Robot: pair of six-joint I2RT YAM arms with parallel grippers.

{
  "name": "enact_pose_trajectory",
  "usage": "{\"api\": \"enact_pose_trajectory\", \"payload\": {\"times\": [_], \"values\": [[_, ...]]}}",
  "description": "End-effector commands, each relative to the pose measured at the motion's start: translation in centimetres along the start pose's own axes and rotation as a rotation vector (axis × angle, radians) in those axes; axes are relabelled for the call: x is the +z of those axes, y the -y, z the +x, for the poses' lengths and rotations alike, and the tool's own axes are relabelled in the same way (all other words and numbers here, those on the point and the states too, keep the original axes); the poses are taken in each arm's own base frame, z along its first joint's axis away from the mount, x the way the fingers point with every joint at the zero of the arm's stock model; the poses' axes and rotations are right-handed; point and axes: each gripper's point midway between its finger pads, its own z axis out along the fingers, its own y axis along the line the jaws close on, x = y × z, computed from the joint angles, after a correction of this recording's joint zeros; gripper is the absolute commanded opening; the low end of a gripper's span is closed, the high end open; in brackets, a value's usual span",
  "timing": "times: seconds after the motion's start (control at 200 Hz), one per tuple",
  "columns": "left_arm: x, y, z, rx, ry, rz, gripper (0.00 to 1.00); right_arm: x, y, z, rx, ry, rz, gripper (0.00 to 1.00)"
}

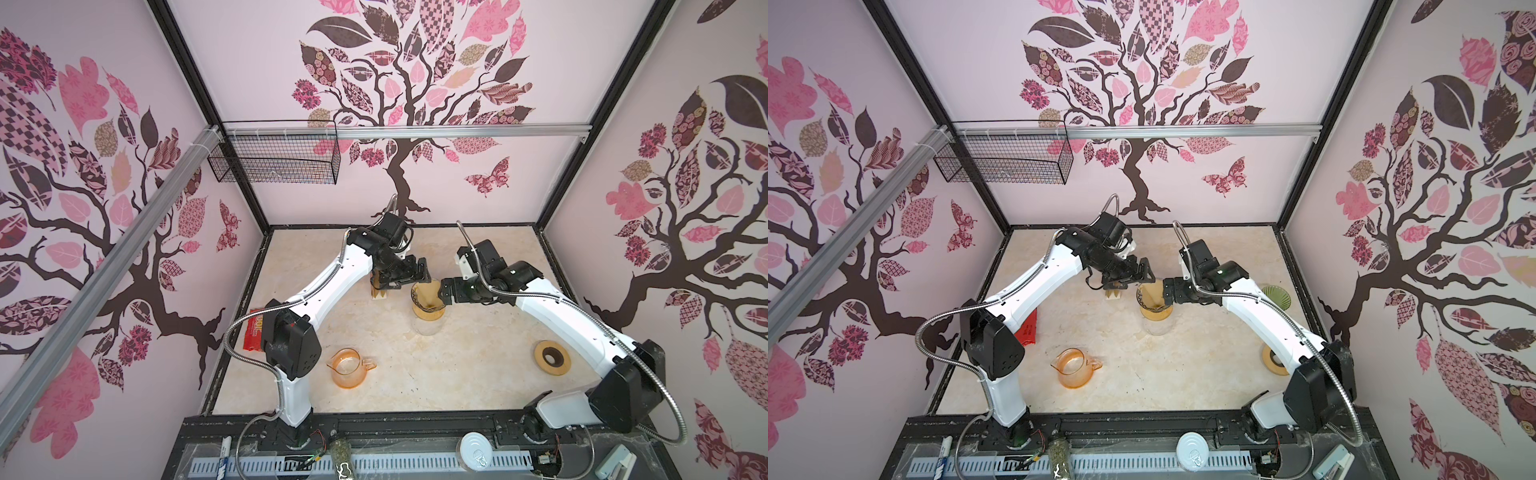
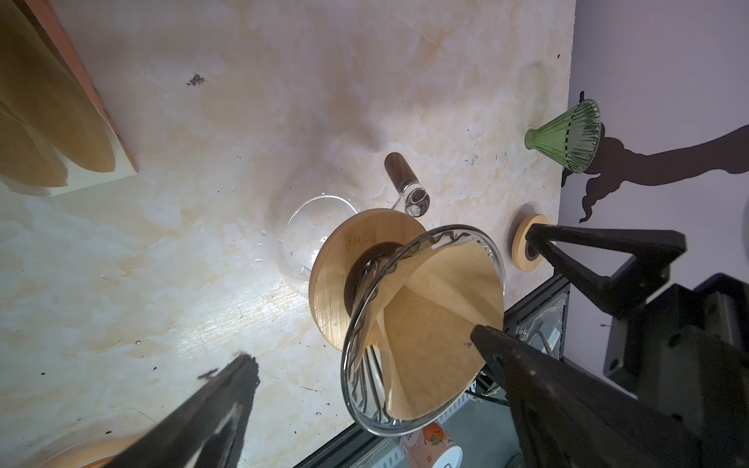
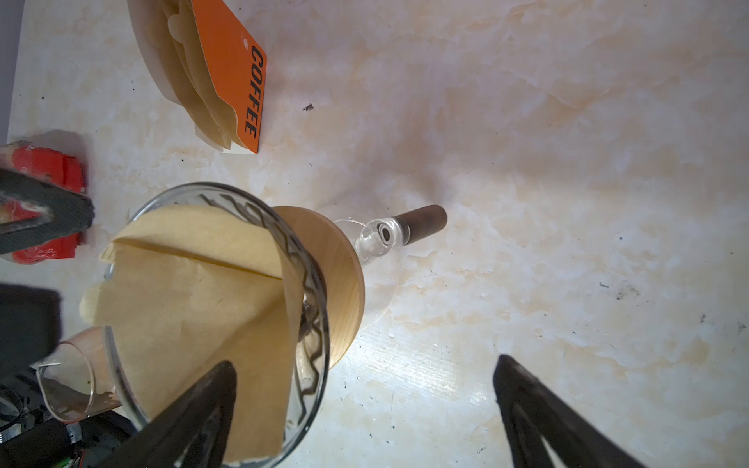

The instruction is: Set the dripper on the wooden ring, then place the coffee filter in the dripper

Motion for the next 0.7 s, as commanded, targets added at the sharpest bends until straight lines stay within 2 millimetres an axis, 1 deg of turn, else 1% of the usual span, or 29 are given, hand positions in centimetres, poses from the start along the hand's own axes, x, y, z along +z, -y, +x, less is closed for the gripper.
{"api": "enact_pose_trajectory", "payload": {"times": [0.0,0.12,0.28,0.48,0.695], "values": [[-1.4,0.1,-0.1,0.011,0.036,0.005,0.98,-0.3,-1.0,-1.5,-0.006,0.026,-0.031,1.0],[-1.8,0.0,-0.2,0.013,0.049,-0.002,0.98,-1.0,-1.4,-2.3,-0.007,0.05,-0.039,1.0],[-2.3,0.1,-0.1,0.022,0.055,-0.003,0.98,-2.4,-2.0,-3.5,-0.008,0.088,-0.052,1.0],[-3.1,0.6,0.5,0.045,0.05,0.02,0.98,-3.7,-2.2,-4.1,-0.001,0.119,-0.062,1.0],[-4.9,0.7,1.2,0.067,0.078,0.017,0.98,-5.3,-2.5,-5.0,0.007,0.16,-0.068,1.0]]}}
